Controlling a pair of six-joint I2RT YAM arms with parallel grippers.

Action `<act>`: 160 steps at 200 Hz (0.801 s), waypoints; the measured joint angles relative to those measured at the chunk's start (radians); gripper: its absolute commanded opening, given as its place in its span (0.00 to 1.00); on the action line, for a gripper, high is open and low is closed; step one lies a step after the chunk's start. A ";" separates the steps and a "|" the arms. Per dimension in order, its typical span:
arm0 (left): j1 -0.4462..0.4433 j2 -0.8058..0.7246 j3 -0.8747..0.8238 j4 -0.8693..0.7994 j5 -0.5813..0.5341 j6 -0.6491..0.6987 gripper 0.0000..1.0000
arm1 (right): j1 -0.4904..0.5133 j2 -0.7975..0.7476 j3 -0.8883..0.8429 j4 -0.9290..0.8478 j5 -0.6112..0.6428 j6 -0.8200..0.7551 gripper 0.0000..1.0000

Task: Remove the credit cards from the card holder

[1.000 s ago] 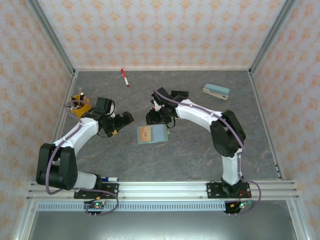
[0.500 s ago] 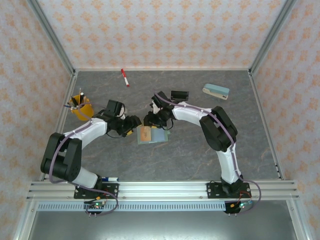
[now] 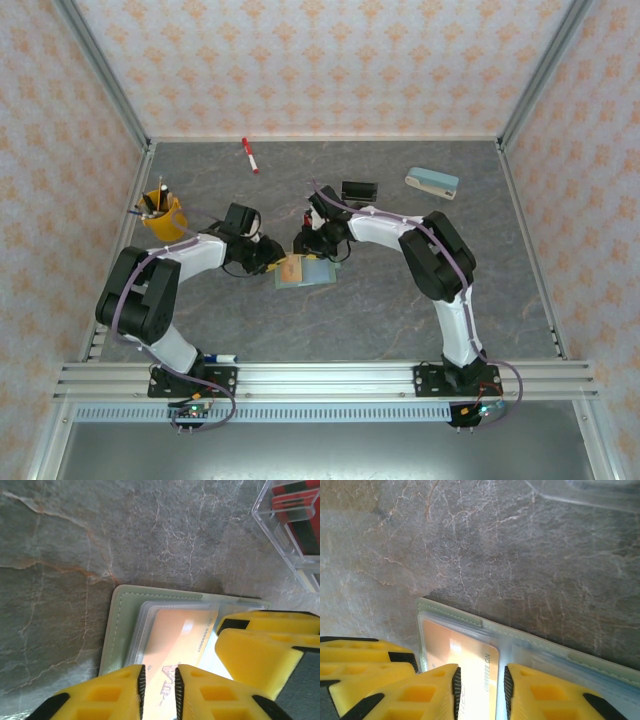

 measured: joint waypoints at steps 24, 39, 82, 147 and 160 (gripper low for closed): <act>0.000 0.020 0.000 0.001 -0.008 0.001 0.16 | -0.002 0.008 0.000 0.008 -0.016 0.001 0.28; 0.000 0.031 0.000 0.000 -0.012 0.004 0.13 | -0.002 0.009 0.000 0.009 -0.018 0.001 0.28; 0.000 0.037 0.003 -0.009 -0.027 0.014 0.08 | -0.004 0.013 0.000 0.011 -0.030 -0.003 0.24; 0.000 0.035 0.005 -0.023 -0.041 0.040 0.05 | -0.032 0.003 -0.084 0.146 -0.140 0.033 0.19; 0.000 0.032 0.002 -0.023 -0.045 0.048 0.04 | -0.037 -0.001 -0.103 0.176 -0.164 0.045 0.16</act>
